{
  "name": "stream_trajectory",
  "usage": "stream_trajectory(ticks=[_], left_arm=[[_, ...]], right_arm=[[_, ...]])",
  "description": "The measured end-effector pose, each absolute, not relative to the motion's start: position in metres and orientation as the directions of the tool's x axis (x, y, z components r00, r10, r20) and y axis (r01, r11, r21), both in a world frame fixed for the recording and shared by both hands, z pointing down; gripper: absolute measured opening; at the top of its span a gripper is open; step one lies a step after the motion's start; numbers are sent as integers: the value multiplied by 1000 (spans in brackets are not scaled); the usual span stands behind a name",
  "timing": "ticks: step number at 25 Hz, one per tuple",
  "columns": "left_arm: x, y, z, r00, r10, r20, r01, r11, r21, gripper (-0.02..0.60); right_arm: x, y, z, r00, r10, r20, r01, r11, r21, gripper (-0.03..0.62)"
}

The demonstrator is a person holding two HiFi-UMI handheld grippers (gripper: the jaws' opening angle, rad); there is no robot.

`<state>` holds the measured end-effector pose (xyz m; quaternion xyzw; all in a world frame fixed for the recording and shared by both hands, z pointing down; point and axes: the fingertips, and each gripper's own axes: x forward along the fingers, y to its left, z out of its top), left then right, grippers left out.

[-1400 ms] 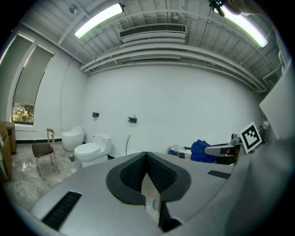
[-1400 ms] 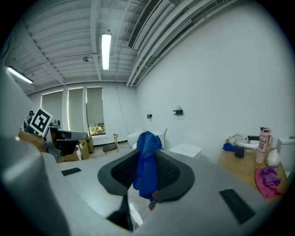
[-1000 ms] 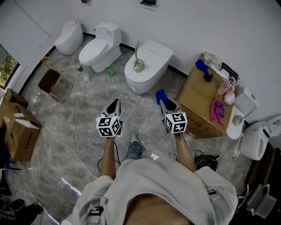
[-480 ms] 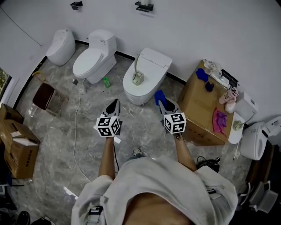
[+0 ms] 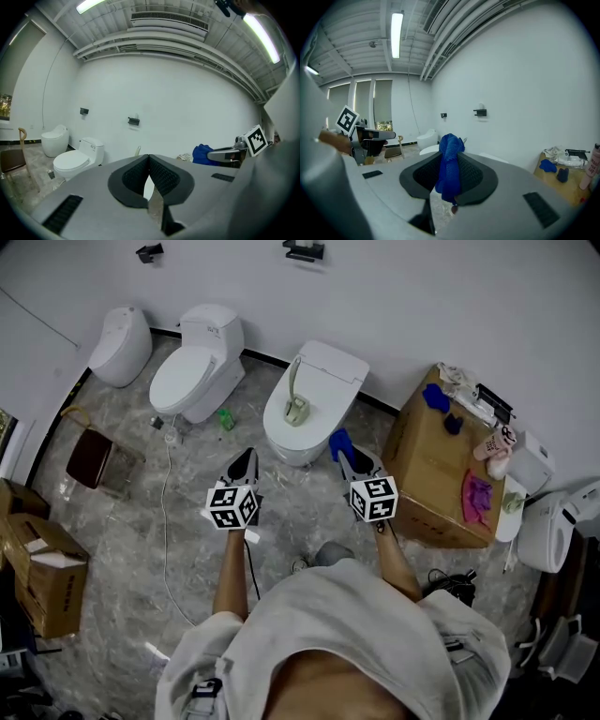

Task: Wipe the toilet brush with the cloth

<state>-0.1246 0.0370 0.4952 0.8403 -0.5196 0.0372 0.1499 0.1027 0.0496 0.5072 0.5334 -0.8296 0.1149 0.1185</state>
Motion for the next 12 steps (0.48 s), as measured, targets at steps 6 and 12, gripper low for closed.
stream_trajectory(ticks=[6,12], left_arm=[[-121,17,506,459,-857,233,-883,-412,225,18],[-123,-26,510,442,-864,242,-892,-397,215,18]], right_arm=[[103,31,516,-403,-853,332,-912,404,-69,101],[100,-18,524,-421,-847,324,-905,416,-87,101]])
